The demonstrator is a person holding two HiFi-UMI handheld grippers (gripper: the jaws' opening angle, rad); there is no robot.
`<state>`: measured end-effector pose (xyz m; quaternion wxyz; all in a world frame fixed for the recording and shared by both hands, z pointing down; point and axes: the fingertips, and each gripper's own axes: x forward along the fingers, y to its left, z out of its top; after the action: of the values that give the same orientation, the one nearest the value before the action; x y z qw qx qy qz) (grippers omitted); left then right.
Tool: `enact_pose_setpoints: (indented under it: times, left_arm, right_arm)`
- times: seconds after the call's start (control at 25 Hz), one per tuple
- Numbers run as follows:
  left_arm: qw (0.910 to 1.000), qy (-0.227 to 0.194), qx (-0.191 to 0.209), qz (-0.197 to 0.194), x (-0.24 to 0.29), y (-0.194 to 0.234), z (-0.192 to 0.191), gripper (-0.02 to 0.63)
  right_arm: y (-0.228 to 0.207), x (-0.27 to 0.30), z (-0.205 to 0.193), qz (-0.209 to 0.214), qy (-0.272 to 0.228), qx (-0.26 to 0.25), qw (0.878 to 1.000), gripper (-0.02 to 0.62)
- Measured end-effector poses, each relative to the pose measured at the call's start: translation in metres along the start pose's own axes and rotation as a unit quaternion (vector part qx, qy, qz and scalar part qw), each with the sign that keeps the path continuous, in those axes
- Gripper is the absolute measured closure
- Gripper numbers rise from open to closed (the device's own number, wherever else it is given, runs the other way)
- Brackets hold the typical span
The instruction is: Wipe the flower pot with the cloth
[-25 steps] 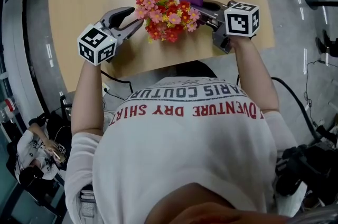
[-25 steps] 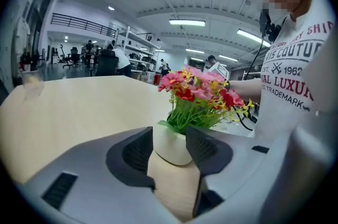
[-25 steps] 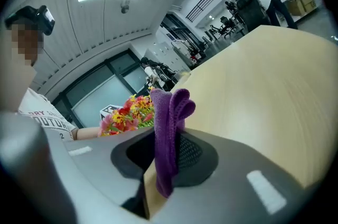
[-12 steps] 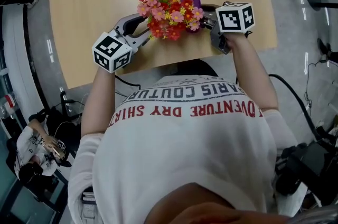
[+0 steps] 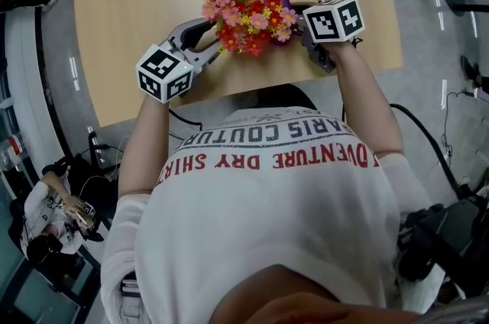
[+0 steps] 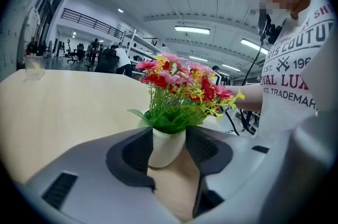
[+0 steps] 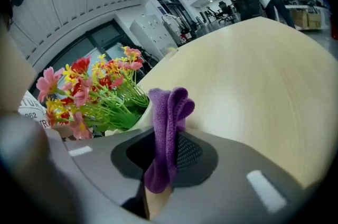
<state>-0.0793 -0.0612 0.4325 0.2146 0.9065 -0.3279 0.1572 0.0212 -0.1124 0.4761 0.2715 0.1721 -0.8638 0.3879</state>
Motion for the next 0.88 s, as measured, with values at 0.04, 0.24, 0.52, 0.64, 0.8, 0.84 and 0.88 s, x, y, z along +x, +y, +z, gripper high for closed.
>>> enact_pose_setpoints:
  times: [0.04, 0.24, 0.52, 0.64, 0.8, 0.84, 0.88]
  left_arm:
    - [1.0, 0.0, -0.002, 0.003, -0.003, 0.001, -0.001, 0.412]
    - [0.9982, -0.024, -0.041, 0.038, -0.022, 0.004, 0.0, 0.411]
    - [0.9954, -0.022, -0.09, 0.024, -0.004, -0.036, -0.015, 0.413]
    - [0.9946, -0.026, -0.1, 0.014, 0.004, -0.042, -0.012, 0.413]
    - [0.9942, -0.032, -0.1, 0.025, 0.006, -0.036, -0.008, 0.413]
    - [0.9942, -0.033, -0.099, 0.028, 0.005, -0.035, -0.008, 0.413]
    - [0.9941, -0.033, -0.099, 0.03, 0.004, -0.034, -0.009, 0.413]
  right_arm:
    - [0.003, -0.002, 0.002, 0.003, 0.001, -0.014, 1.0, 0.532]
    - [0.01, -0.014, 0.043, 0.032, -0.043, -0.05, 0.997, 0.532]
    - [0.022, 0.002, 0.074, 0.107, -0.018, -0.066, 0.992, 0.532]
    - [0.025, 0.011, 0.072, 0.125, -0.004, -0.061, 0.99, 0.532]
    - [0.029, 0.016, 0.074, 0.142, -0.003, -0.046, 0.989, 0.532]
    - [0.029, 0.017, 0.073, 0.143, -0.003, -0.045, 0.989, 0.532]
    - [0.03, 0.018, 0.072, 0.143, -0.003, -0.043, 0.989, 0.532]
